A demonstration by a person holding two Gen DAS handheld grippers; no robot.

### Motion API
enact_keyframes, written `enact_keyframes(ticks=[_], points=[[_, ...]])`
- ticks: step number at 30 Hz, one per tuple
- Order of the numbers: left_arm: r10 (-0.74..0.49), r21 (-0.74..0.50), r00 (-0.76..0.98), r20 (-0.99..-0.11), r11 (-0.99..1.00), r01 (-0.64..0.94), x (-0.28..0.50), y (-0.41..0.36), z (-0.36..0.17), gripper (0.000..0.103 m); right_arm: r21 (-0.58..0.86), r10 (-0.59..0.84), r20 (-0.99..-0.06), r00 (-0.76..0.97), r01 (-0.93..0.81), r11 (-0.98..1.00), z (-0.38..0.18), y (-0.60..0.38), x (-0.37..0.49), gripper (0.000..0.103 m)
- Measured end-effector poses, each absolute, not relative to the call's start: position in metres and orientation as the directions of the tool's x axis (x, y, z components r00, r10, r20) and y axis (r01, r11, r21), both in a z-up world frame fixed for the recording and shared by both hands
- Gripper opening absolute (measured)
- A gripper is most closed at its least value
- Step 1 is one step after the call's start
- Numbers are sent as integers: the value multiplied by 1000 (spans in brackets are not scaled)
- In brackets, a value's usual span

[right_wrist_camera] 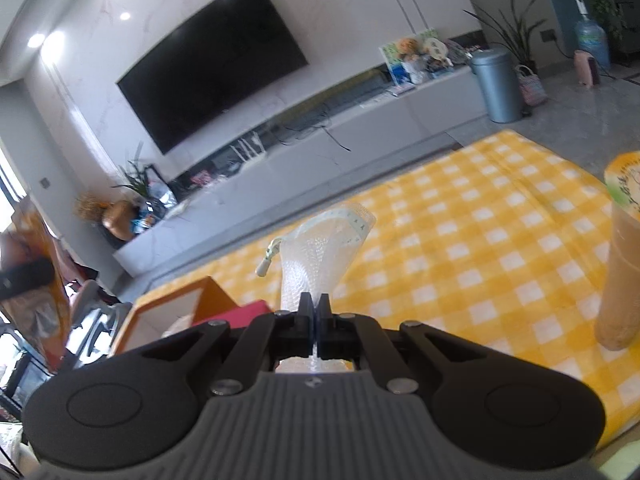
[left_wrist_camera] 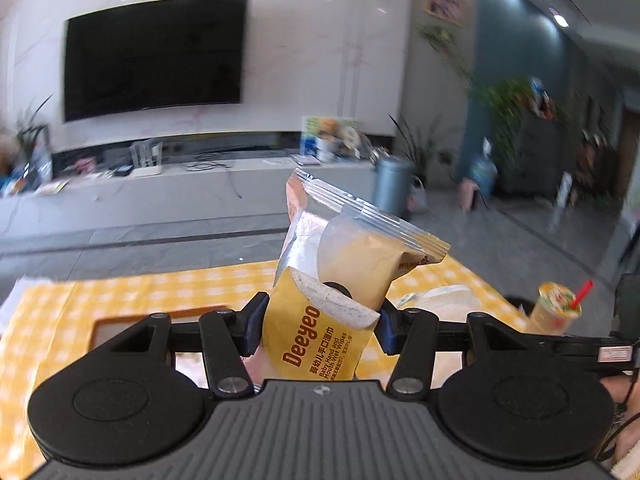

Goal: Organize soft objects
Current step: 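Carry the mesh bag with the right tool while the left tool carries the packet to the box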

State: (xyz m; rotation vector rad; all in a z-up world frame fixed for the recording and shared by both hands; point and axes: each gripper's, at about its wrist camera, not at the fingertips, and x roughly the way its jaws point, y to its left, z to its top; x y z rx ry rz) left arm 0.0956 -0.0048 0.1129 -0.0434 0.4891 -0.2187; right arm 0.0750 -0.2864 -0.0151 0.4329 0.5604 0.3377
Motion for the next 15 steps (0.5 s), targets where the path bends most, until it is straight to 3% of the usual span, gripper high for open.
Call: enact_keyframes(ticks=[9, 15], points=[[-156, -266, 886, -436, 963, 39, 75, 90, 86, 61, 521, 519, -365, 773, -293, 802, 14, -238, 60, 0], [-84, -250, 863, -497, 967, -49, 86, 130, 69, 61, 490, 582, -357, 730, -384, 783, 38, -175, 61, 0]])
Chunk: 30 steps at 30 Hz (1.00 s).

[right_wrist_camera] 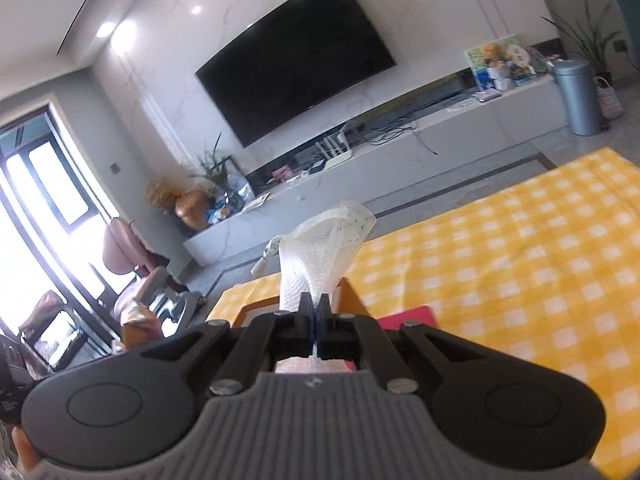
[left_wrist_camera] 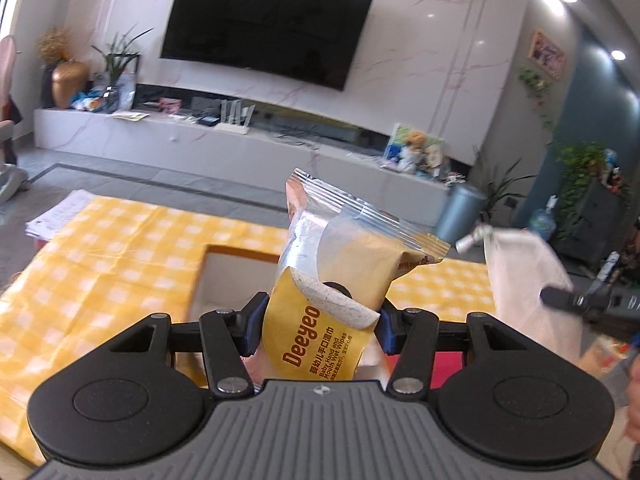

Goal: Organize soft objects
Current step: 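Carry the mesh bag with the right tool while the left tool carries the packet to the box, then open both tools to drop the mesh bag and snack packet into the box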

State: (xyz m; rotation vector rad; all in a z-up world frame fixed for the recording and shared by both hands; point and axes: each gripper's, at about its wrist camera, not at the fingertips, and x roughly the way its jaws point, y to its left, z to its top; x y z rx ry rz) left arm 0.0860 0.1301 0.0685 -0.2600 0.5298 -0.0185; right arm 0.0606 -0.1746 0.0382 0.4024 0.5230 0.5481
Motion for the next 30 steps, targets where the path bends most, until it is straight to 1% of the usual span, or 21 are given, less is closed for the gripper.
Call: enact_keyframes(ticks=[3, 5, 7, 9, 12, 14, 16, 17, 19, 23, 24, 26, 28, 29, 30], points=[[-76, -240, 855, -513, 969, -58, 83, 150, 60, 61, 478, 592, -391, 705, -394, 785, 43, -130, 74, 0], [-86, -262, 851, -518, 963, -63, 83, 160, 55, 61, 523, 600, -410, 687, -362, 771, 39, -101, 89, 0], [-84, -276, 847, -525, 958, -76, 81, 170, 50, 61, 532, 608, -445, 657, -353, 770, 30, -70, 108, 0], [-80, -271, 841, -535, 959, -81, 79, 181, 45, 61, 516, 577, -499, 647, -313, 798, 17, -42, 128, 0], [-108, -307, 841, -530, 949, -71, 75, 201, 39, 61, 530, 538, -573, 618, -222, 819, -10, -9, 155, 0], [-126, -351, 847, -517, 934, -75, 74, 215, 36, 61, 581, 555, -596, 580, -165, 797, -27, 4, 171, 0], [-138, -403, 846, -515, 910, -97, 72, 228, 33, 61, 635, 541, -607, 582, -55, 771, -41, 9, 182, 0], [-144, -419, 844, -516, 902, -103, 72, 232, 31, 61, 640, 512, -630, 583, 17, 768, -47, 15, 187, 0], [-151, -429, 841, -520, 897, -104, 73, 237, 28, 61, 640, 469, -651, 596, 99, 762, -54, 22, 198, 0], [-175, -448, 832, -527, 889, -97, 77, 239, 22, 61, 605, 364, -674, 643, 198, 771, -57, 36, 207, 0], [-181, -457, 832, -525, 885, -96, 78, 240, 21, 61, 594, 351, -680, 644, 204, 778, -57, 39, 210, 3], [-193, -465, 832, -521, 881, -86, 79, 239, 21, 61, 568, 338, -700, 629, 204, 797, -59, 44, 215, 12], [-208, -464, 830, -517, 883, -68, 77, 237, 21, 61, 558, 372, -709, 600, 154, 815, -59, 48, 218, 60], [-215, -464, 828, -518, 884, -61, 77, 235, 22, 61, 576, 404, -690, 601, 117, 809, -62, 46, 220, 66], [-217, -467, 827, -519, 882, -62, 77, 234, 22, 61, 590, 418, -666, 618, 93, 802, -59, 43, 217, 65]])
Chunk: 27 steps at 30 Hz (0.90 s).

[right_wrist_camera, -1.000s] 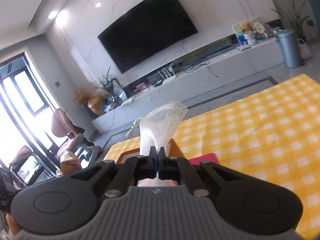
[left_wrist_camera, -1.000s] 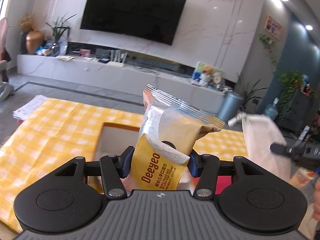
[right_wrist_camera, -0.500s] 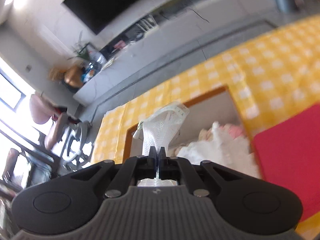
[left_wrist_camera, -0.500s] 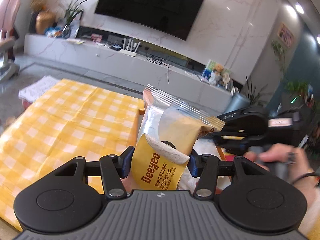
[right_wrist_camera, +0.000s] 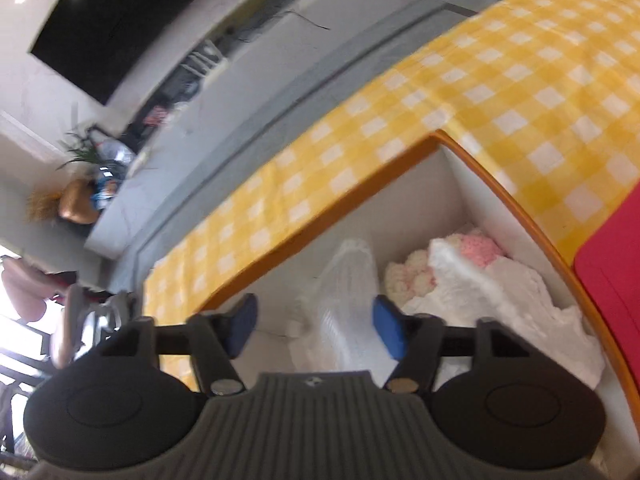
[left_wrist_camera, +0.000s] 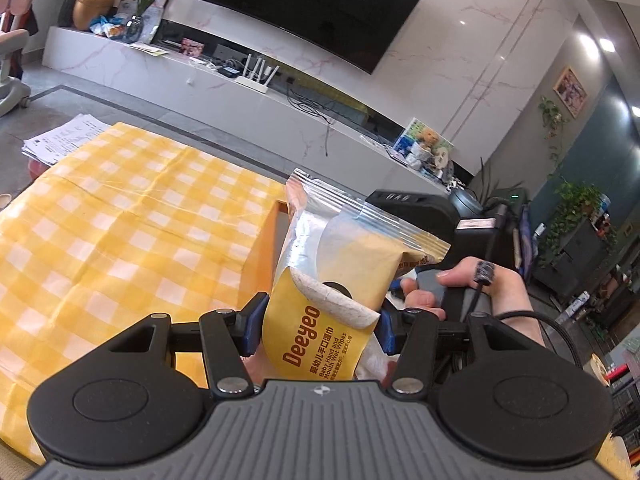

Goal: Organize soft objects
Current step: 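Open both tools to drop the mesh bag and snack packet into the box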

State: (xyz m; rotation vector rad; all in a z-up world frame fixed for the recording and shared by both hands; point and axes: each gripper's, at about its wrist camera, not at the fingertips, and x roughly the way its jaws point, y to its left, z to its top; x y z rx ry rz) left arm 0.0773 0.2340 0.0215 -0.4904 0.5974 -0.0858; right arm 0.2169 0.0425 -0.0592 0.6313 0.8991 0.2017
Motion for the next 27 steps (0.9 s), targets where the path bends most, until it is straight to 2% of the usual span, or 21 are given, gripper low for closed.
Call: enact_keyframes(ticks=[2, 5, 8, 12, 16, 19, 20, 22, 24, 27], points=[[-214, -469, 821, -530, 880, -74, 78, 229, 21, 61, 601, 408, -608, 682, 58, 797, -51, 31, 208, 66], [-229, -455, 800, -555, 888, -62, 82, 215, 21, 61, 577, 422, -567, 708, -25, 816, -35, 17, 198, 70], [-259, -451, 763, -592, 891, -47, 90, 203, 14, 61, 584, 469, -521, 713, -103, 805, -19, -7, 184, 78], [-220, -383, 734, -643, 922, -59, 98, 187, 7, 61, 542, 487, -502, 715, -179, 821, -7, -36, 163, 79], [-271, -427, 665, -696, 901, -80, 108, 186, -9, 60, 426, 478, -506, 718, -274, 862, -1, -53, 139, 79], [-219, -373, 651, -727, 921, -107, 110, 181, -13, 61, 379, 490, -503, 712, -328, 865, -3, -63, 125, 79], [-199, -358, 652, -731, 926, -119, 111, 179, -12, 63, 372, 495, -506, 707, -339, 864, -3, -66, 121, 79], [-156, -338, 685, -712, 931, -139, 106, 176, -3, 73, 357, 498, -510, 701, -355, 864, -5, -71, 115, 79], [-144, -333, 741, -656, 936, -112, 95, 173, 11, 96, 318, 482, -510, 712, -365, 875, -6, -76, 110, 79], [-105, -272, 816, -569, 960, -66, 79, 160, 32, 98, 237, 432, -488, 758, -362, 902, -7, -84, 98, 80]])
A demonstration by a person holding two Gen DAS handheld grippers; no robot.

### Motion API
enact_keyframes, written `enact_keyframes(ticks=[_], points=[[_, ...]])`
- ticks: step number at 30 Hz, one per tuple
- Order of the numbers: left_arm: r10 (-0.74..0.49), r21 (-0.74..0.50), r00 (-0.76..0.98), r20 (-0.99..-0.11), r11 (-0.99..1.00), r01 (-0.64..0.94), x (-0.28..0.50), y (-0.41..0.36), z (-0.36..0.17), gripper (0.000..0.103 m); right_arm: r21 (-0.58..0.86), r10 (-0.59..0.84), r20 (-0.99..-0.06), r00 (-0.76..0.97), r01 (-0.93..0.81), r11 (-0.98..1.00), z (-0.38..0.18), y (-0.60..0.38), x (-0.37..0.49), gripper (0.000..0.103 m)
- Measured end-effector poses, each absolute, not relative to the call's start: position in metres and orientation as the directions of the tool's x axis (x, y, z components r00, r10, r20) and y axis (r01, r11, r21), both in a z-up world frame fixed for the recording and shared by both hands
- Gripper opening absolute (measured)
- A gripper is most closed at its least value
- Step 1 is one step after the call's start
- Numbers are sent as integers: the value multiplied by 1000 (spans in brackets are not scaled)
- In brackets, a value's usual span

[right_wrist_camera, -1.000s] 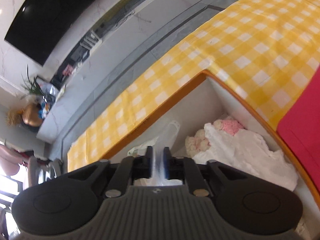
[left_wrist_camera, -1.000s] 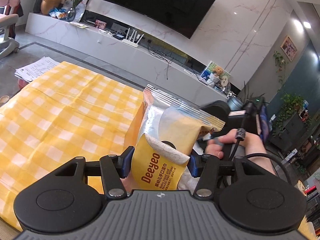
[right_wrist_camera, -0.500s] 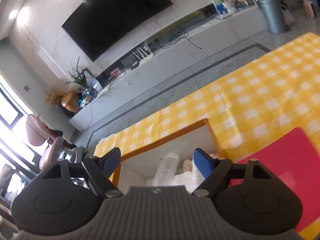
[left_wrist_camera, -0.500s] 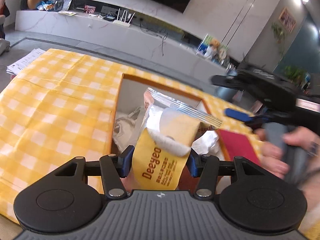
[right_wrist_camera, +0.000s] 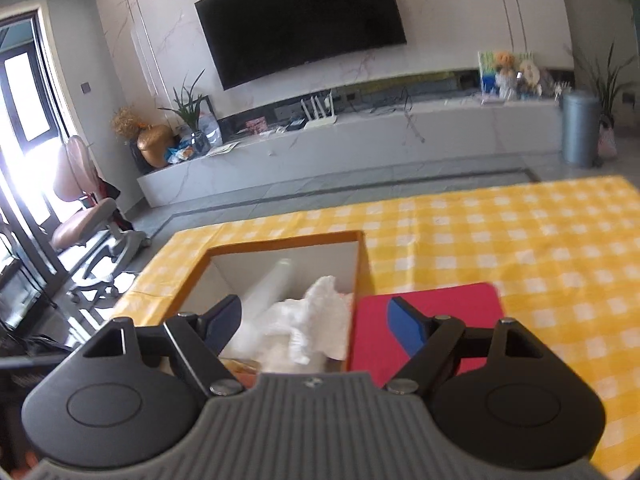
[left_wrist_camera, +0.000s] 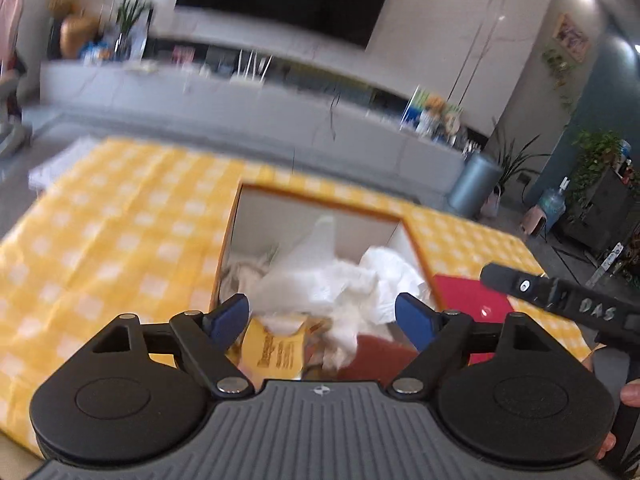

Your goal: Organize soft objects

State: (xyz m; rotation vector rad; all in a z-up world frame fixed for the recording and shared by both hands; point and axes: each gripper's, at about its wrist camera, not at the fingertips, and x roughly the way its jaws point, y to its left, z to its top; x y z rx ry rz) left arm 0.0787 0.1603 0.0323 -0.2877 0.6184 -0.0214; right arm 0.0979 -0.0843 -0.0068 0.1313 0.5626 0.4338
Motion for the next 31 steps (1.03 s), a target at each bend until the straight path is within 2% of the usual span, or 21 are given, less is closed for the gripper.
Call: enact_keyframes(ticks=[3, 6, 9, 17, 31], points=[[-19, -150, 858, -513, 986, -67, 70, 137, 47, 100, 189, 393, -468, 792, -344, 920, -7, -94, 90, 84], [85, -11, 921, -381, 995, -97, 57, 108, 61, 101, 160, 357, -457, 815, -320, 934, -7, -104, 83, 85], [92, 84, 951, -296, 994, -70, 50, 81, 67, 103, 128, 321, -430, 844, -295, 947, -8, -112, 72, 85], [70, 60, 948, -309, 997, -54, 59, 35, 56, 103, 45, 253, -411, 876, -258, 965, -12, -122, 64, 86], [88, 44, 940, -331, 996, -78, 55, 34, 40, 103, 28, 215, -433, 876, -225, 974, -23, -141, 61, 86]])
